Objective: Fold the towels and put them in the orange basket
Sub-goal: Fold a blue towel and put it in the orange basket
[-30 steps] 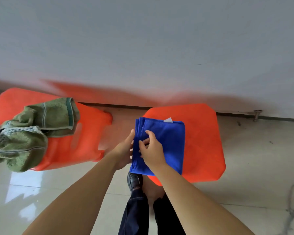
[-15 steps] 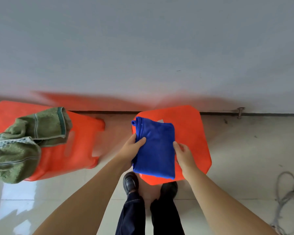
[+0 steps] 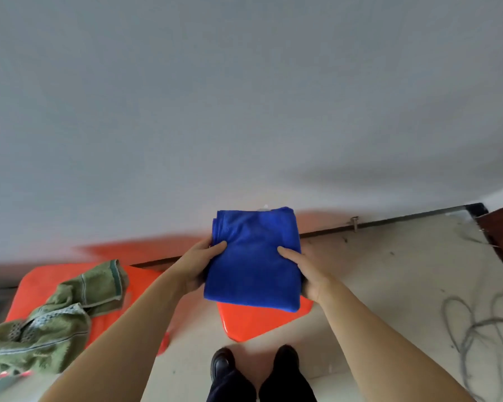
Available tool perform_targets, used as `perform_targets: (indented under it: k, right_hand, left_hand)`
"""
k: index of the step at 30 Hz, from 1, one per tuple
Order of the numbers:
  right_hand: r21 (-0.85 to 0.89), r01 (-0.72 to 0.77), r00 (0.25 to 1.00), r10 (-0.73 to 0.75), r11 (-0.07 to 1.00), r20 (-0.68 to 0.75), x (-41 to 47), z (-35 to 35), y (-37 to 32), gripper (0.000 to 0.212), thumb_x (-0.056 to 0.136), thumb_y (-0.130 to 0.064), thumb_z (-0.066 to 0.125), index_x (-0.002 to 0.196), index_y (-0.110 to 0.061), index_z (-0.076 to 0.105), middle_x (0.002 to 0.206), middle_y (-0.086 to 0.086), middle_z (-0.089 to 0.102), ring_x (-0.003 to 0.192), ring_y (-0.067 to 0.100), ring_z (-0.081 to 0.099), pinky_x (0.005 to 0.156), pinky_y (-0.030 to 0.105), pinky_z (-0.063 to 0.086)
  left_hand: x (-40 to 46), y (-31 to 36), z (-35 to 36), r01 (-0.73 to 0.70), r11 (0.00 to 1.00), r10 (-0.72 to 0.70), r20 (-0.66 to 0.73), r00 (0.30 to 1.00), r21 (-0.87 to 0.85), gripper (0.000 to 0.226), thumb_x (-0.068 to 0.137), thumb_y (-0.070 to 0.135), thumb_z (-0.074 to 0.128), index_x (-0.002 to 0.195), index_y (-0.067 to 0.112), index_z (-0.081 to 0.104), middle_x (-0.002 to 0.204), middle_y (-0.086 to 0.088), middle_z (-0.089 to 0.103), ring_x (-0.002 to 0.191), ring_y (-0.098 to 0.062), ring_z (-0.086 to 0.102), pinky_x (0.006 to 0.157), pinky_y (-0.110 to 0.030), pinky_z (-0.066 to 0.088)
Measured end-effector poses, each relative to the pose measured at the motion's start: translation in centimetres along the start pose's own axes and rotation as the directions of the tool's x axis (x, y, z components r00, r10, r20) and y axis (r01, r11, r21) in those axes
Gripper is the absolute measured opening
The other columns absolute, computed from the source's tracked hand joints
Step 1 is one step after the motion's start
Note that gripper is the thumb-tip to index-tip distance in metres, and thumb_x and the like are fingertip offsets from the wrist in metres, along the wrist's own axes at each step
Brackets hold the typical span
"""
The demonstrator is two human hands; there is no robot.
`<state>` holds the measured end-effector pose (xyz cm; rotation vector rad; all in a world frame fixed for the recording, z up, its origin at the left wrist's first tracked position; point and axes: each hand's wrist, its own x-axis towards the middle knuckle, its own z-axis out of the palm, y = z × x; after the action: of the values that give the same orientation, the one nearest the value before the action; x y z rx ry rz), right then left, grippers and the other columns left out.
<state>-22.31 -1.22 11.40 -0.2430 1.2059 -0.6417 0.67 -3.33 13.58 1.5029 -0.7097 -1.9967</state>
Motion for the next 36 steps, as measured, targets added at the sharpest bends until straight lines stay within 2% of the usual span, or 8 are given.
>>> perform_targets:
  k: [4, 8, 15, 17, 22, 28, 31, 36]
  right_hand:
    - [0.016, 0.159, 0.987, -0.159, 0.987, -0.013, -4.3, -0.6, -2.0, 0.039, 0.085, -0.014, 0.067, 0.123, -0.015, 0.060, 0.115, 0.007, 0.070, 0.109, 0.027, 0.065, 0.089, 0.039, 0.053]
    - [0.098, 0.288, 0.952, -0.274, 0.953, -0.135, -9.3, -2.6, -1.2, 0.039, 0.087, -0.011, 0.064, 0.125, -0.013, 0.059, 0.119, 0.009, 0.068, 0.113, 0.028, 0.062, 0.095, 0.042, 0.051]
    - [0.275, 0.551, 0.808, -0.421, 0.788, -0.413, -20.1, -5.3, 6.2, 0.037, 0.091, -0.007, 0.055, 0.128, -0.012, 0.056, 0.125, 0.009, 0.064, 0.116, 0.027, 0.060, 0.094, 0.040, 0.050]
    - [0.317, 0.606, 0.759, -0.411, 0.729, -0.505, -23.3, -6.2, 9.4, 0.037, 0.089, -0.008, 0.059, 0.125, -0.016, 0.057, 0.123, 0.006, 0.066, 0.113, 0.026, 0.061, 0.091, 0.040, 0.051]
    - [0.350, 0.729, 0.627, -0.368, 0.588, -0.687, -31.7, -8.3, 19.1, 0.038, 0.085, -0.013, 0.065, 0.122, -0.020, 0.058, 0.117, 0.002, 0.069, 0.111, 0.027, 0.062, 0.093, 0.043, 0.051]
    - [0.330, 0.861, 0.448, -0.268, 0.387, -0.853, -41.3, -8.8, 31.4, 0.048, 0.074, -0.014, 0.069, 0.121, -0.015, 0.059, 0.118, 0.006, 0.068, 0.109, 0.028, 0.064, 0.084, 0.041, 0.055]
    - [0.328, 0.898, 0.389, -0.180, 0.293, -0.904, -45.1, -8.6, 37.6, 0.049, 0.073, -0.013, 0.069, 0.121, -0.012, 0.059, 0.119, 0.008, 0.067, 0.109, 0.028, 0.063, 0.081, 0.039, 0.055]
    - [0.294, 0.933, 0.308, -0.039, 0.207, -0.951, -51.6, -8.5, 49.3, 0.043, 0.083, -0.010, 0.067, 0.125, -0.011, 0.057, 0.126, 0.010, 0.064, 0.114, 0.030, 0.060, 0.091, 0.044, 0.051]
  left_hand:
    - [-0.4, 2.2, 2.1, -0.039, 0.992, 0.034, 0.041, 0.999, 0.121, 0.024, 0.097, 0.015, 0.050, 0.117, 0.026, 0.058, 0.115, 0.002, 0.068, 0.107, -0.019, 0.064, 0.090, -0.036, 0.050]
    - [-0.6, 4.0, 6.0, -0.094, 0.972, 0.046, 0.218, 0.975, 0.215, 0.021, 0.097, 0.013, 0.050, 0.112, 0.024, 0.060, 0.117, 0.000, 0.067, 0.107, -0.018, 0.063, 0.088, -0.032, 0.050]
    - [-4.2, 3.1, 15.2, -0.199, 0.872, -0.097, 0.556, 0.825, 0.447, 0.033, 0.096, 0.016, 0.052, 0.130, 0.018, 0.052, 0.124, 0.002, 0.063, 0.113, -0.016, 0.060, 0.094, -0.031, 0.049]
    - [-5.8, 1.6, 18.2, -0.226, 0.830, -0.169, 0.616, 0.769, 0.509, 0.037, 0.096, 0.019, 0.053, 0.133, 0.019, 0.049, 0.129, 0.002, 0.060, 0.117, -0.017, 0.058, 0.101, -0.036, 0.044]
    - [-12.0, -4.8, 26.1, -0.304, 0.739, -0.333, 0.718, 0.611, 0.601, 0.029, 0.096, 0.020, 0.052, 0.124, 0.025, 0.053, 0.121, 0.005, 0.063, 0.106, -0.014, 0.061, 0.082, -0.030, 0.051]
    - [-21.0, -15.0, 33.3, -0.418, 0.641, -0.520, 0.765, 0.380, 0.643, 0.022, 0.097, 0.021, 0.050, 0.116, 0.027, 0.059, 0.115, 0.009, 0.068, 0.106, -0.012, 0.064, 0.083, -0.031, 0.053]
    - [-25.4, -20.5, 35.8, -0.451, 0.594, -0.591, 0.742, 0.318, 0.666, 0.028, 0.096, 0.022, 0.052, 0.124, 0.023, 0.057, 0.123, 0.003, 0.066, 0.112, -0.017, 0.062, 0.093, -0.037, 0.051]
    - [-34.9, -30.8, 38.7, -0.561, 0.507, -0.668, 0.710, 0.223, 0.654, 0.020, 0.097, 0.020, 0.051, 0.114, 0.026, 0.060, 0.119, 0.005, 0.066, 0.109, -0.016, 0.062, 0.090, -0.036, 0.052]
